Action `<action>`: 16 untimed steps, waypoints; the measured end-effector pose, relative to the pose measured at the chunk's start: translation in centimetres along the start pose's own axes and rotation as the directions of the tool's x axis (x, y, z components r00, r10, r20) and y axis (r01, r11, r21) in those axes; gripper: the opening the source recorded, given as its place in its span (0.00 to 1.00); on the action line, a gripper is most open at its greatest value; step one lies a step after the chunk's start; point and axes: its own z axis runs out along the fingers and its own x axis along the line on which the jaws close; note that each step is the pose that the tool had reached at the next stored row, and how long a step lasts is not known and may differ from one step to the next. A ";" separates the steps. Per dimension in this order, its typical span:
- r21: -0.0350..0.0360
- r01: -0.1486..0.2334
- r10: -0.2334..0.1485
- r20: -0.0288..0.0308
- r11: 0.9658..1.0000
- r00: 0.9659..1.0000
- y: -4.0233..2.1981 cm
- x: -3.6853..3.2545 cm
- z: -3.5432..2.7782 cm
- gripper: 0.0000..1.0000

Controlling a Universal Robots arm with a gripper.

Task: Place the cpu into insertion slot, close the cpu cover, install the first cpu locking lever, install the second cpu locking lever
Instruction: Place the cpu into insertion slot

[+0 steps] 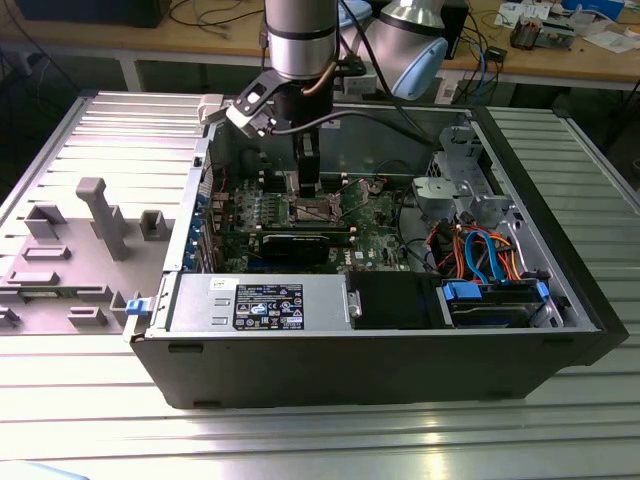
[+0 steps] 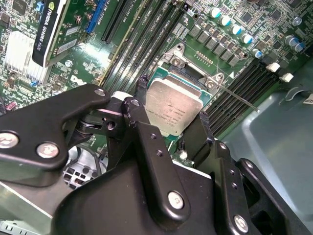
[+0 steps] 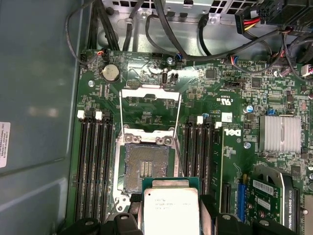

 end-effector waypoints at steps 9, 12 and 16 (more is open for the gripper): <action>0.000 0.004 -0.004 0.000 1.000 1.000 -0.01 0.05 0.22 0.55; 0.000 0.005 -0.005 0.000 1.000 1.000 -0.02 0.07 0.30 0.55; 0.000 0.006 -0.006 0.000 1.000 1.000 -0.02 0.07 0.34 0.55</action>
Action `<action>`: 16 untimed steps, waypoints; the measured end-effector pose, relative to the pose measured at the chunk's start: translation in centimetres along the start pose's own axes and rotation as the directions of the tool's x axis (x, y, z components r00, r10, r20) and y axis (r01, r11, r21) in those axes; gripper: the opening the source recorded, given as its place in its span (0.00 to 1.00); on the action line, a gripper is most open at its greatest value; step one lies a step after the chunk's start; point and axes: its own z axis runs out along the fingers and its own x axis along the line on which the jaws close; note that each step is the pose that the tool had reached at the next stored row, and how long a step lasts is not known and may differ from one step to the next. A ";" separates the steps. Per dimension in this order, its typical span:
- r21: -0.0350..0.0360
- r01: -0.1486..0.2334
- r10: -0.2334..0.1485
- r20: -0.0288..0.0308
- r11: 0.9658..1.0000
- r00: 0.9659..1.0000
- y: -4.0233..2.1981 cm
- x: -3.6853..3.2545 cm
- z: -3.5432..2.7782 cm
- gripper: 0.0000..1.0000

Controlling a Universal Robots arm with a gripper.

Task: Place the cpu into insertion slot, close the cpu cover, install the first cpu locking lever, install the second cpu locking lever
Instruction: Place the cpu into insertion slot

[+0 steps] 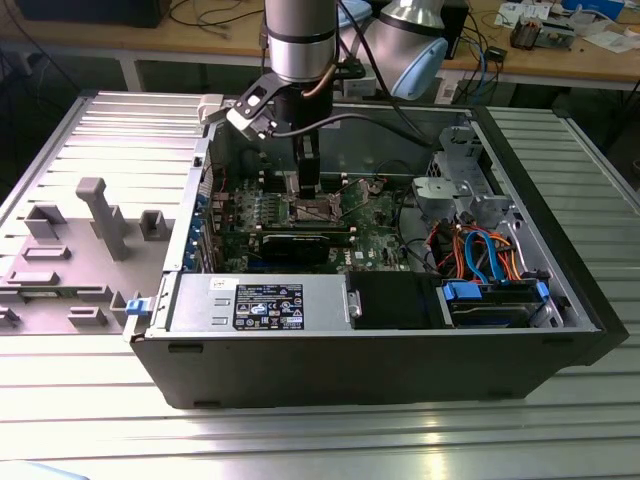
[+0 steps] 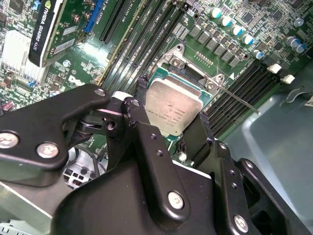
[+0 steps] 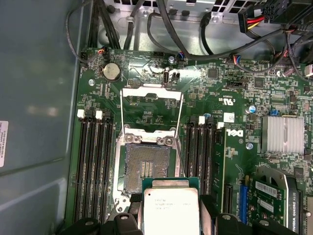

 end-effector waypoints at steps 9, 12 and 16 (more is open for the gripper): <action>0.000 0.000 0.000 0.000 1.000 1.000 0.00 0.01 0.11 0.55; 0.000 0.000 0.000 0.001 1.000 1.000 0.13 0.27 0.20 0.55; 0.000 0.000 0.000 -0.002 1.000 1.000 0.37 0.41 0.33 0.55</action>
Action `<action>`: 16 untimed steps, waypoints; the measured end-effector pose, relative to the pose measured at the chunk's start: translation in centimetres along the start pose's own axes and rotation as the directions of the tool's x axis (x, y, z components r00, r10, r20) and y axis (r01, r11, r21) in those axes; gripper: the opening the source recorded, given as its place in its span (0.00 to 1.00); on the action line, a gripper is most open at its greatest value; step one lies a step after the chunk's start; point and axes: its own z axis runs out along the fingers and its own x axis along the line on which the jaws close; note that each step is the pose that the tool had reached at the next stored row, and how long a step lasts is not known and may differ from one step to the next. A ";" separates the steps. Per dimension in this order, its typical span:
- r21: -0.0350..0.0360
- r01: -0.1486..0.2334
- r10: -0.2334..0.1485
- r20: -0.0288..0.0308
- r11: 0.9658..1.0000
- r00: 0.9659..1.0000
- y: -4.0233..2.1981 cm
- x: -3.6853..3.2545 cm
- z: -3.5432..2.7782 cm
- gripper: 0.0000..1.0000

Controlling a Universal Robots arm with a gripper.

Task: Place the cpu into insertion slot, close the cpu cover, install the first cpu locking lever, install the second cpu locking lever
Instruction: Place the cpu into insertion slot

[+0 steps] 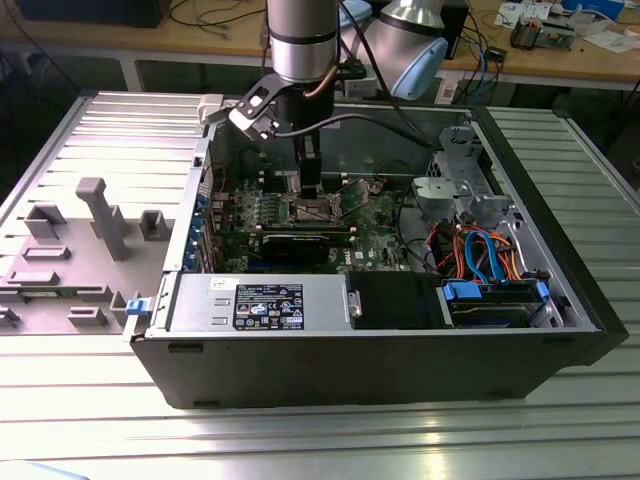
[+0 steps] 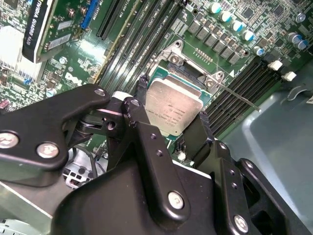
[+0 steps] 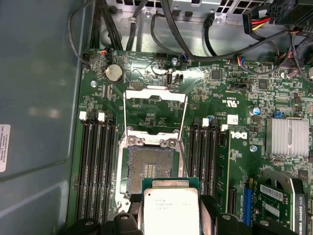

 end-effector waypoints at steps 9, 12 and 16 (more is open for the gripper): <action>0.001 -0.001 0.001 -0.012 1.000 1.000 0.50 0.02 0.73 0.55; 0.001 -0.001 0.001 -0.012 1.000 1.000 0.52 0.02 0.82 0.55; 0.001 -0.001 0.001 -0.012 1.000 1.000 0.63 0.02 0.91 0.55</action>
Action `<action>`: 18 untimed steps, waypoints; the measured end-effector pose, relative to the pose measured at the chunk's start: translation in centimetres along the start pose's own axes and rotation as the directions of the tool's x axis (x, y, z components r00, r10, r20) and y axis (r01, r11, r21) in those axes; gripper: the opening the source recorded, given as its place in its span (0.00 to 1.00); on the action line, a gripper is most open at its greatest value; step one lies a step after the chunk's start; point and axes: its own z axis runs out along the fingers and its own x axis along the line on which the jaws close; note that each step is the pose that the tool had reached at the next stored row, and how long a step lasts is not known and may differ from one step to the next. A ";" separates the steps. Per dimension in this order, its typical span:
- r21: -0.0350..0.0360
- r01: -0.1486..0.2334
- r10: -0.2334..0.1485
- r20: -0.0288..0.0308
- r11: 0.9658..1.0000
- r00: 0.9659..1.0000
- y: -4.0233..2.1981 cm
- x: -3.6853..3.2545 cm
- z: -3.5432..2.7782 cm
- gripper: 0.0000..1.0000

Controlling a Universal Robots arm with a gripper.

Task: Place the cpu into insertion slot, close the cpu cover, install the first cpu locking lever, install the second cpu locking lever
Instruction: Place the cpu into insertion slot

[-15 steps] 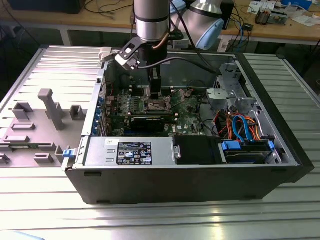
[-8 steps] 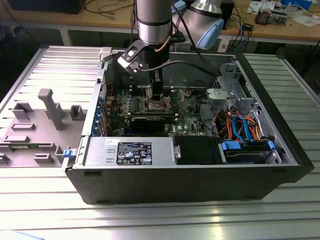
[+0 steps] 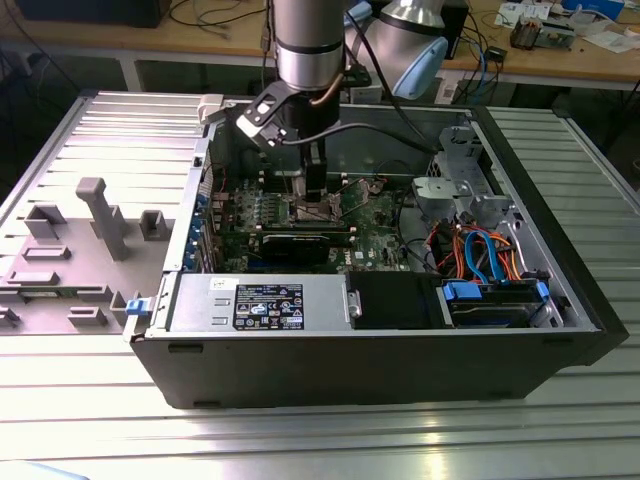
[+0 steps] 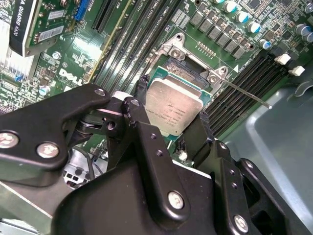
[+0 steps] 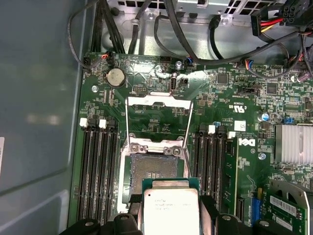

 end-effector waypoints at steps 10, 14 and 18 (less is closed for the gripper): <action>0.000 0.000 0.000 0.000 1.000 1.000 0.44 -0.01 0.33 0.55; 0.000 0.000 0.000 0.000 1.000 1.000 0.73 0.22 0.75 0.55; 0.000 -0.009 0.009 0.000 1.000 1.000 0.98 0.47 1.66 0.55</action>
